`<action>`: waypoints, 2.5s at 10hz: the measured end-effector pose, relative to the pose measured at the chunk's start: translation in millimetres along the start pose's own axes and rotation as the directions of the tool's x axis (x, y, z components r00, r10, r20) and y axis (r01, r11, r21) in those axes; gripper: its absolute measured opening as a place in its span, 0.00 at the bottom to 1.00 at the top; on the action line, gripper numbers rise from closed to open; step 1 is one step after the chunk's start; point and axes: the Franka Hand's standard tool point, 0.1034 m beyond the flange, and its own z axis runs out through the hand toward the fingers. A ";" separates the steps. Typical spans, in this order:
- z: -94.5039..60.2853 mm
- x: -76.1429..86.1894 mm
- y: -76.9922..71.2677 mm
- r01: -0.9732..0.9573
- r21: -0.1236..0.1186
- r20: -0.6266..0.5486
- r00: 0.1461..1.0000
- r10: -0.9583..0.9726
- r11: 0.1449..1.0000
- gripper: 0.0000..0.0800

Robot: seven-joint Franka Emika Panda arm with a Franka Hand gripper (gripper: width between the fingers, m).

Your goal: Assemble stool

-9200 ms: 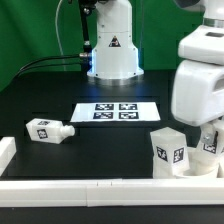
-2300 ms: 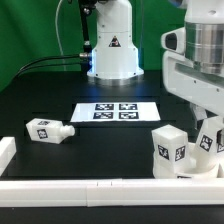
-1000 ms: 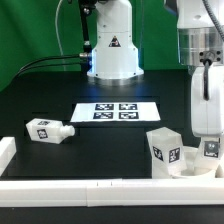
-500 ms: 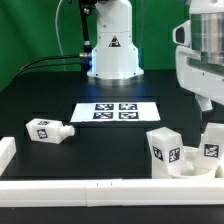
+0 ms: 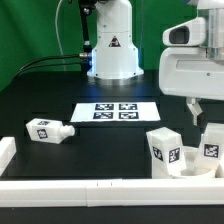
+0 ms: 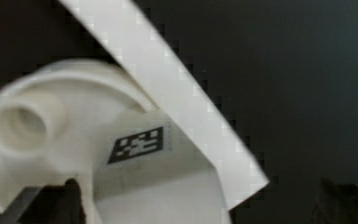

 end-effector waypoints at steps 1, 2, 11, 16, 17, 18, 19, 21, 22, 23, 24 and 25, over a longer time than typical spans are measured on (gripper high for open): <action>-0.1 -0.3 0.3 0.117 -0.009 0.000 0.993 -0.117 0.993 0.81; 0.6 0.3 1.5 0.111 -0.009 0.001 0.994 -0.111 0.994 0.81; -1.0 16.7 21.2 0.829 -0.060 -0.012 0.556 -0.831 0.556 0.81; 1.1 11.1 28.4 0.991 -0.084 0.117 0.111 -0.987 0.101 0.81; -0.2 11.2 30.3 0.996 -0.063 0.137 0.064 -0.988 0.055 0.81; -1.7 13.0 31.2 0.999 -0.051 0.149 -0.010 -0.989 -0.017 0.81; -1.5 14.1 32.9 0.997 -0.045 0.154 -0.057 -0.986 -0.065 0.81; -1.4 14.7 34.0 0.998 -0.050 0.154 -0.027 -0.988 -0.035 0.81; -1.4 15.1 34.7 0.998 -0.050 0.155 -0.026 -0.988 -0.034 0.81; -1.3 15.5 35.2 0.998 -0.050 0.155 -0.025 -0.988 -0.033 0.65; -1.3 15.8 35.8 0.998 -0.050 0.155 -0.023 -0.988 -0.031 0.48; -3.0 17.8 35.1 0.998 -0.056 0.151 -0.021 -0.988 -0.030 0.28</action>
Offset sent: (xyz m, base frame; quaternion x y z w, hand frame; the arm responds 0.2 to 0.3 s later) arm 0.0000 0.0000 0.0000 0.0000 0.0000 -0.1296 0.9916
